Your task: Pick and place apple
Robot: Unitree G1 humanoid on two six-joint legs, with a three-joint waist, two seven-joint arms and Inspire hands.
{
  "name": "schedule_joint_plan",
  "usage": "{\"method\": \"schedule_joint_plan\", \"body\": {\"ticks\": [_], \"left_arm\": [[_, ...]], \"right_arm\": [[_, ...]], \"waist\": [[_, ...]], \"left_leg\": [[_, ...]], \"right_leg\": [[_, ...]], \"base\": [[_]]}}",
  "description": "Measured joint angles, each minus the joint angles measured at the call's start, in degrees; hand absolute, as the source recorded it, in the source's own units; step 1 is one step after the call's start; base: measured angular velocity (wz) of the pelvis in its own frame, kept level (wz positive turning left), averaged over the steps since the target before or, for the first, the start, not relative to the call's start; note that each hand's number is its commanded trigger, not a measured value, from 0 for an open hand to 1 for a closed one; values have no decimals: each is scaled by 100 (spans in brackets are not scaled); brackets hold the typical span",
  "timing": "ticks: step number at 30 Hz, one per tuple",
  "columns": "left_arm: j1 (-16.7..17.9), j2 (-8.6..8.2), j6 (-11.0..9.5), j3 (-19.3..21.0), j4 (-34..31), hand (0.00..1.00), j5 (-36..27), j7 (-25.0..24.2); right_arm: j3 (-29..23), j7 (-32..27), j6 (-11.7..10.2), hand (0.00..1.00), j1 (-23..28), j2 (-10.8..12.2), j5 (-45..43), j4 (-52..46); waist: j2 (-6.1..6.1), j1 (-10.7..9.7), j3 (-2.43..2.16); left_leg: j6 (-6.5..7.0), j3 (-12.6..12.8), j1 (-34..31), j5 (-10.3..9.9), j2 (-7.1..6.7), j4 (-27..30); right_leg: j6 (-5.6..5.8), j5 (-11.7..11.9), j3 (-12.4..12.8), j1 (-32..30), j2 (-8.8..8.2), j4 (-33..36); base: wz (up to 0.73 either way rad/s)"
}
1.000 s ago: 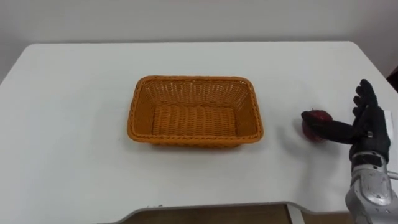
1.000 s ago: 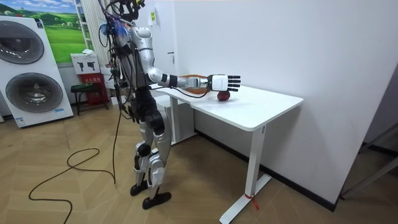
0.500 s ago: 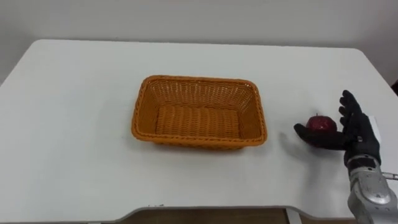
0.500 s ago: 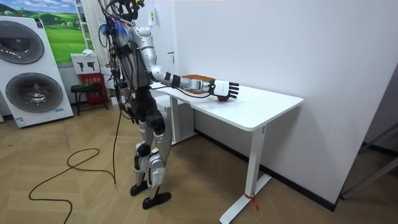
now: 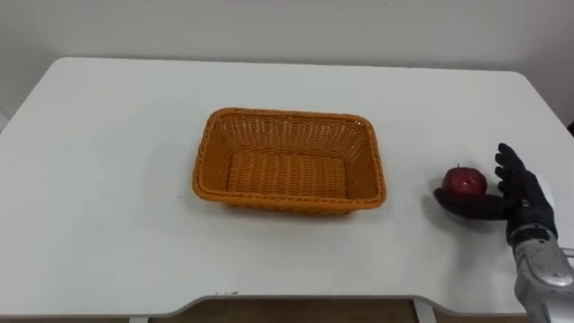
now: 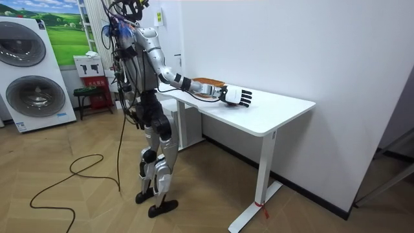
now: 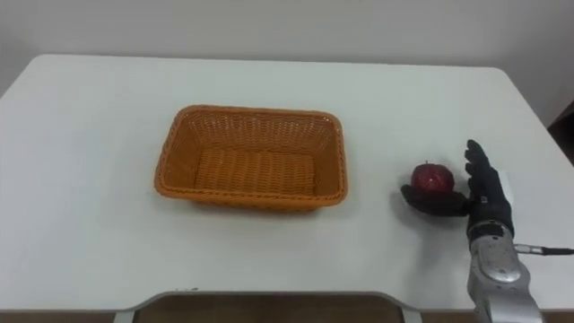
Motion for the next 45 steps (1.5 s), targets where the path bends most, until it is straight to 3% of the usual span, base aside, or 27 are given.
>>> {"method": "schedule_joint_plan", "body": {"ticks": [9,25,31,35,45], "left_arm": [[6,79,0,-13,0,0,-1,-24],[65,81,2,-17,0,0,-9,-19],[-34,81,2,0,4,0,-4,-45],[-53,80,7,2,1,0,1,-58],[-109,82,3,-17,4,0,23,15]], "right_arm": [[-6,-45,-65,100,-94,-217,-58,425],[48,28,-36,100,-94,-218,-114,511],[52,14,16,100,-105,-218,-218,437],[63,-1,116,100,-83,-216,-310,-376],[372,-212,86,100,-82,-200,-753,-2464]], "waist": [[-19,1,11],[-52,3,-18],[-53,131,-20],[-34,126,-27],[-51,143,-30]], "left_leg": [[0,0,154,0,-2,-37],[0,-5,200,0,-1,-45],[0,-2,177,0,-2,-31],[0,3,131,0,-4,-9],[0,7,101,0,1,-44]], "right_leg": [[3,3,5,163,12,-101],[1,3,2,180,15,-92],[1,3,9,153,12,-80],[1,3,15,129,9,-90],[2,6,8,161,15,-92]], "base": [[0],[0],[0],[0],[0]]}}
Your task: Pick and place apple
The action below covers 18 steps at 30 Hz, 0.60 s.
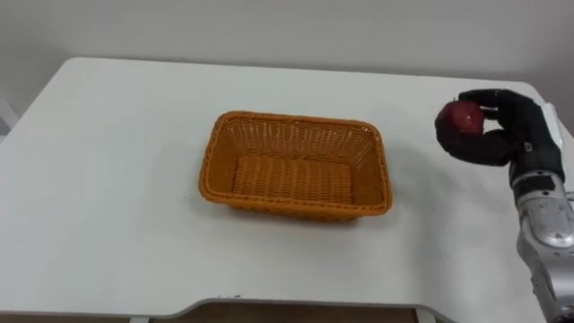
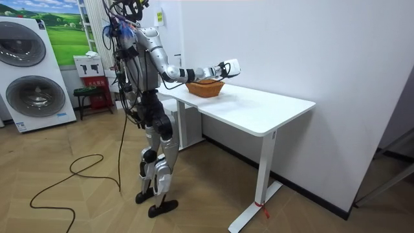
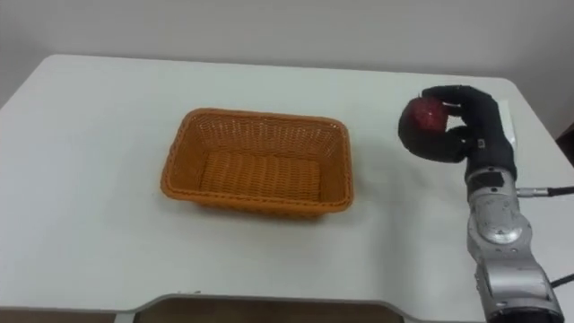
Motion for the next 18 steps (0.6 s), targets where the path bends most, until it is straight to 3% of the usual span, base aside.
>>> {"method": "schedule_joint_plan", "body": {"ticks": [10,18], "left_arm": [[-34,6,-3,-171,3,0,129,-44],[-78,3,-3,-231,5,0,127,-199]], "right_arm": [[130,15,-37,100,0,17,-398,-671],[435,395,-35,100,58,17,-869,-1185]], "waist": [[-3,44,15],[7,114,3]], "left_leg": [[0,-15,-9,0,0,37],[0,-30,-51,0,5,56]], "right_leg": [[3,8,-19,-24,-4,1],[-7,20,-21,-55,-5,13]], "base": [[0],[0]]}}
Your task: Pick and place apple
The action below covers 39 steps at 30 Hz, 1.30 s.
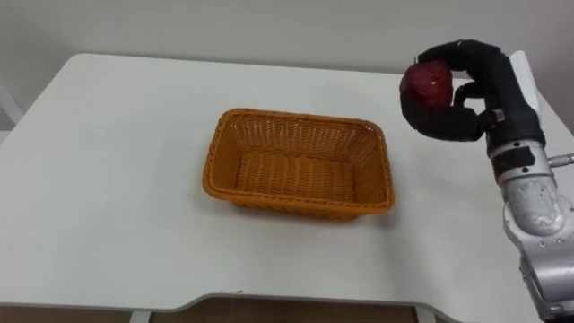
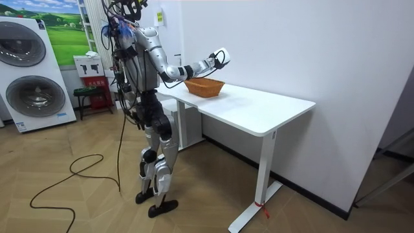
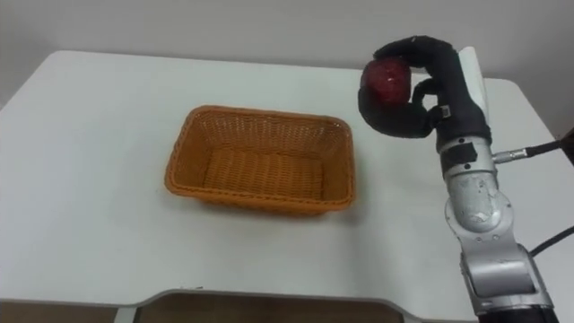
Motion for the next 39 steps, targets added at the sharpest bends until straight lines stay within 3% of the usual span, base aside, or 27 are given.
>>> {"method": "schedule_joint_plan", "body": {"ticks": [6,13,14,15,26,39], "left_arm": [[13,0,13,-14,-1,0,0,-117],[-125,16,44,-369,-7,0,-4,-133],[-159,16,43,-371,-3,0,-1,-133],[-198,16,42,-372,41,0,2,-131],[-308,20,50,-372,172,0,-3,-129],[-304,23,-1,-434,334,0,-37,65]], "right_arm": [[326,510,18,100,41,28,14,-271],[736,1118,190,99,41,123,-224,-362],[802,1202,197,56,44,128,-244,-406],[855,1254,197,0,44,134,-243,-445],[1226,1508,209,0,162,248,-650,-523],[1081,1415,175,0,180,249,-324,-526]], "waist": [[32,24,-7],[43,26,-9],[41,27,-10],[40,42,-11],[16,209,-23],[11,-11,-13]], "left_leg": [[0,-3,-2,0,0,-1],[0,-52,-7,0,-4,-1],[0,-52,-7,0,-4,-3],[0,-52,-6,0,-5,-7],[0,18,16,0,-1,-19],[0,19,33,0,-1,-11]], "right_leg": [[2,3,-9,17,-2,-7],[2,3,-56,39,-4,-9],[2,3,-50,38,-3,-9],[2,3,-47,38,-2,-10],[3,4,-1,40,2,-15],[2,10,-10,74,0,-9]], "base": [[0],[3],[0],[0],[-2],[0]]}}
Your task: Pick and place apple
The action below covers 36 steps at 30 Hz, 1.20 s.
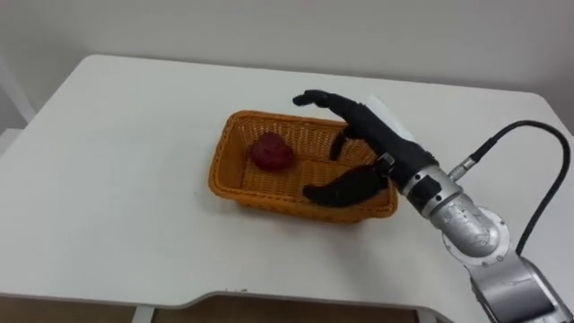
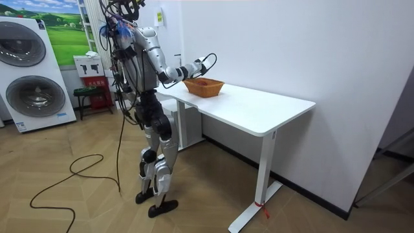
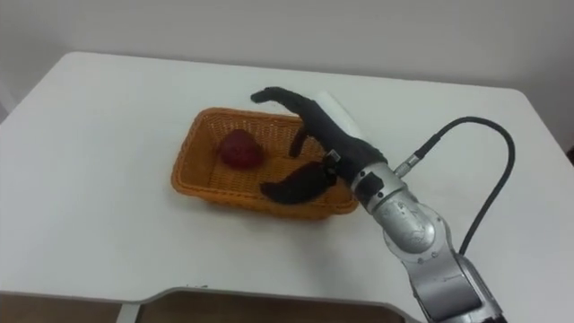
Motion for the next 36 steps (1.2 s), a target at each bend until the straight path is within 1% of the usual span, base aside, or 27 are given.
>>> {"method": "schedule_joint_plan", "body": {"ticks": [4,6,7,8,9,10,13,14,16,18,19,20,21,22,24,25,26,27,28,29,30,31,33,34,35,36], "left_arm": [[29,-8,-1,11,34,0,6,79],[67,-6,-3,34,33,0,0,85],[81,-5,-6,40,32,0,-2,88],[116,-5,-7,39,31,0,-5,107],[158,-5,-8,45,33,0,-4,118],[179,-8,-8,64,37,0,-1,118],[268,-6,-19,230,33,0,7,133],[349,-6,-36,314,34,0,3,158],[405,-10,-45,395,36,0,0,235],[463,-16,-100,517,53,0,-2,280],[478,-22,-109,535,52,0,-1,304],[492,-44,-116,608,46,0,3,362],[503,-63,-120,707,41,0,-2,383],[510,-68,-120,770,41,0,-2,386],[581,-76,-119,932,10,0,-6,471],[611,-79,-118,962,-10,0,-9,496],[683,-81,-118,963,-56,0,-8,526],[737,-85,-119,980,-101,0,-10,564],[740,-86,-119,1017,-105,0,-11,575],[747,-83,-116,1034,-104,0,-22,617],[753,-86,-112,1033,-105,0,-79,620],[756,-86,-108,1031,-114,0,-112,620],[801,-85,-61,1027,-222,0,-193,625],[796,-84,-42,1035,-232,0,-203,628],[806,-84,7,1053,-303,0,-235,634],[815,-85,66,1088,-404,0,-231,635]], "right_arm": [[-414,-127,-8,0,45,0,43,-9],[-779,-325,-66,0,56,0,210,-11],[-873,-401,-103,0,65,0,263,-11],[-1025,-587,-169,0,75,0,430,-11],[-1144,-758,-214,0,76,1,517,-17],[-1215,-827,-238,0,79,1,528,-19],[-1631,-1255,-243,0,113,0,503,-19],[-1818,-1440,-247,0,111,-1,495,-19],[-2117,-1778,-261,0,115,0,493,-19],[-2489,-2323,-388,0,139,-6,602,-18],[-2582,-2450,-423,0,153,-6,622,-18],[-2816,-2710,-483,0,214,-7,616,-19],[-3071,-2967,-491,0,283,-8,625,-18],[-3199,-3104,-495,0,334,-9,643,-18],[-3579,-3758,-496,0,497,-29,857,14],[-3640,-3925,-496,0,521,-31,879,40],[-3766,-4236,-520,0,552,-31,939,147],[-3923,-4499,-593,0,613,-32,1105,351],[-4003,-4622,-604,0,666,-33,1220,473],[-4126,-4853,-596,0,729,-31,1491,729],[-4226,-5044,-586,0,800,-31,1826,936],[-4266,-5138,-583,0,860,-30,1999,1015],[-4355,-5528,-541,0,1025,-30,2580,1314],[-4382,-5597,-539,0,1036,-30,2699,1422],[-4426,-5712,-529,0,1069,-30,2920,1678],[-4452,-5789,-495,0,1118,-31,3186,1980]], "waist": [[-16,-21,-3],[-16,-35,-3],[-15,-39,-2],[-15,-61,-2],[-20,-132,-5],[-34,-142,-15],[-22,-221,-8],[-47,-283,-19],[-46,-344,-19],[-33,-421,-10],[-31,-449,-13],[-43,-467,-26],[-37,-489,-24],[-35,-499,-25],[-37,-556,-24],[-37,-587,-24],[-31,-636,-21],[-52,-686,-16],[-59,-688,-19],[-92,-705,-19],[-86,-759,-26],[-86,-767,-26],[-72,-821,-34],[-47,-855,-43],[-62,-915,-43],[-66,-927,-45]], "left_leg": [[0,-8,-5,0,-1,1],[0,-23,-6,0,-3,3],[0,-23,-9,0,-3,5],[0,-11,-16,0,-3,8],[0,-2,-22,0,-3,6],[0,3,-15,0,-3,-1],[0,15,8,0,-1,-4],[0,15,9,0,-1,-8],[0,21,15,0,-2,2],[0,14,18,0,-2,9],[0,22,17,0,-3,11],[0,24,12,0,-2,8],[0,37,10,0,-1,7],[0,39,11,0,-1,7],[0,67,14,0,0,0],[0,95,16,0,3,-1],[0,143,16,0,8,1],[0,148,12,0,5,0],[0,153,10,0,4,-1],[0,167,8,0,2,-3],[0,175,-3,0,0,-1],[0,179,-5,0,0,-1],[0,191,-48,0,1,0],[0,195,-71,0,1,2],[0,194,-101,0,2,3],[0,200,-117,0,6,2]], "right_leg": [[0,0,3,-8,-1,2],[0,0,3,-9,-1,1],[0,0,3,-9,-1,-1],[0,0,5,-15,0,-4],[0,0,9,-21,1,-7],[0,0,19,-22,4,-9],[0,0,30,-13,5,-8],[0,0,26,-15,4,-6],[1,0,30,-18,3,-4],[0,0,27,-34,4,-11],[1,0,29,-59,4,-13],[0,0,40,-80,7,-6],[0,0,51,-86,10,-4],[1,0,60,-86,11,-3],[1,-1,91,-92,16,-2],[1,-1,117,-98,20,-3],[1,-1,151,-104,24,-5],[1,-1,164,-102,23,-5],[2,-2,170,-104,22,-6],[4,-3,191,-119,22,-10],[7,-5,195,-142,19,-17],[9,-6,198,-152,18,-18],[9,-6,230,-231,20,5],[10,-4,228,-249,20,6],[11,-2,213,-281,18,12],[9,-1,223,-301,22,14]], "base": [[0],[0],[0],[0],[0],[-5],[-3],[0],[0],[0],[0],[-3],[-3],[-5],[-7],[-14],[-14],[-11],[-6],[-5],[-5],[-5],[-8],[0],[0],[0]]}}
